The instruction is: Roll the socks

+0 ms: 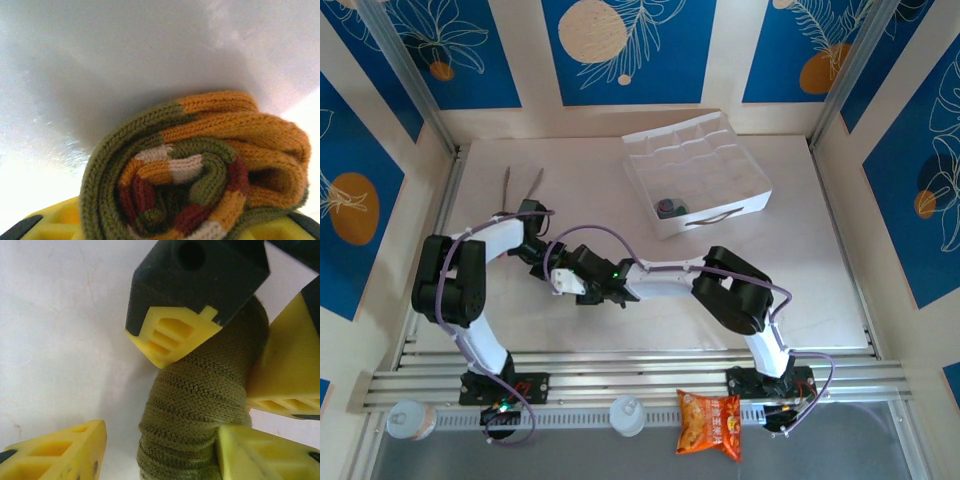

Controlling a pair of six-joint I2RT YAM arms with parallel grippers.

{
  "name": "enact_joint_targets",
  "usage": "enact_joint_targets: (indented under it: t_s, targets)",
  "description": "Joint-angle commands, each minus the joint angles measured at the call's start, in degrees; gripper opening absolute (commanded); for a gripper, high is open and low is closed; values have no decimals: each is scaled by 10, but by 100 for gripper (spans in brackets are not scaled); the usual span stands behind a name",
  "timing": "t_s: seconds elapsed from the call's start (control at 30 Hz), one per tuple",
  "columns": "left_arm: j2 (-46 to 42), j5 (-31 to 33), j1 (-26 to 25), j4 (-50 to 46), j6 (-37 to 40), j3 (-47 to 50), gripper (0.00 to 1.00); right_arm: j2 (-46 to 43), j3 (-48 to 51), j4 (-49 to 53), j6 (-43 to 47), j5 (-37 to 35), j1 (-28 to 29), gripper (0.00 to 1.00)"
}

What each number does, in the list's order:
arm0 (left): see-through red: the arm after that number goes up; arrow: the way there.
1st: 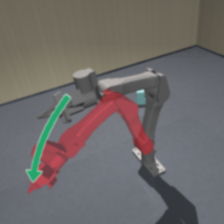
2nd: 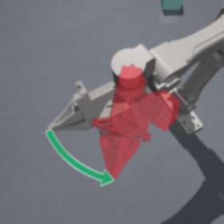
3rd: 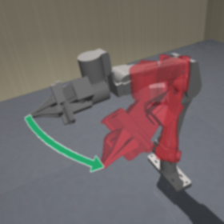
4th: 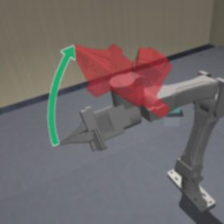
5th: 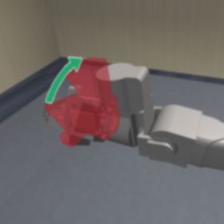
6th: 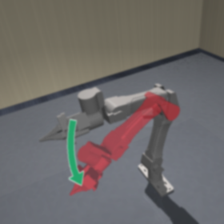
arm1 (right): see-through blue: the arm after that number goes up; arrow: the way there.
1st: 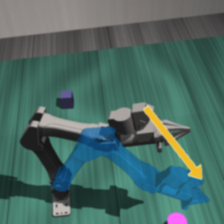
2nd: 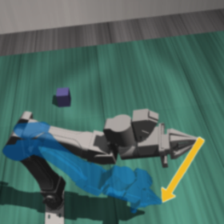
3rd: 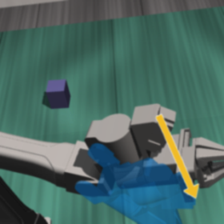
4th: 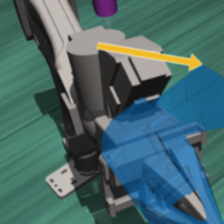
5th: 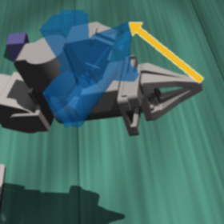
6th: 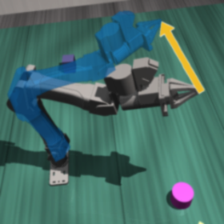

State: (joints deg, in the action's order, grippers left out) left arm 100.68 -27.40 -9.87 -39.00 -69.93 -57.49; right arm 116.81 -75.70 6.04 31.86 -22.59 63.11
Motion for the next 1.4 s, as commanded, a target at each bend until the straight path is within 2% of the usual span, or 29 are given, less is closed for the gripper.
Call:
enact_joint_targets:
  t_s: [0.0, 0.07, 0.13, 0.23, 0.27, 0.3, 0.4, 0.53, 0.63, 0.7, 0.77, 0.83, 1.03, 1.17, 1.23, 1.37]
  targets:
    - [50, 64, -6, -31, 10, 33, 44, 30, -16, -5, 1, -23, -5, 57]
    - [50, 62, -7, -28, 10, 32, 43, 40, -23, 5, -8, -21, -8, 54]
    - [46, 61, -7, -27, 10, 29, 44, 51, -38, 29, -32, -14, -14, 45]
    - [22, 69, -6, -29, 10, 18, 49, 70, -71, 90, -82, 14, -30, 16]
    - [8, 72, -6, -30, 8, 16, 52, 77, -80, 108, -99, 25, -36, 2]
    - [-7, 75, -7, -26, 3, 16, 57, 80, -84, 121, -113, 42, -41, 0]
    - [-43, 81, -5, -12, -13, 18, 71, 79, -77, 146, -138, 96, -52, 0]
    - [-50, 70, -3, 14, -37, 28, 80, 75, -69, 168, -166, 153, -64, 0]
    - [-46, 62, -2, 47, -66, 35, 84, 78, -68, 179, -178, 172, -65, 0]
    - [-43, 59, -3, 63, -89, 34, 93, 82, -70, 185, -184, 180, -65, 0]
    - [-42, 53, -3, 93, -113, 37, 94, 83, -70, 186, -189, 184, -66, 0]
    - [-48, 58, -5, 112, -137, 36, 100, 85, -72, 189, -193, 186, -65, 0]
    - [-70, 74, -10, 89, -181, 11, 100, 87, -72, 189, -193, 171, -60, 0]
    - [-30, 43, -14, 2, -175, -24, 100, 84, -69, 185, -188, 152, -55, 0]
    - [-11, 49, -21, -51, -168, -46, 100, 84, -67, 183, -183, 142, -52, 0]
    - [34, 55, -31, -101, -141, -83, 100, 82, -63, 180, -174, 130, -46, 0]
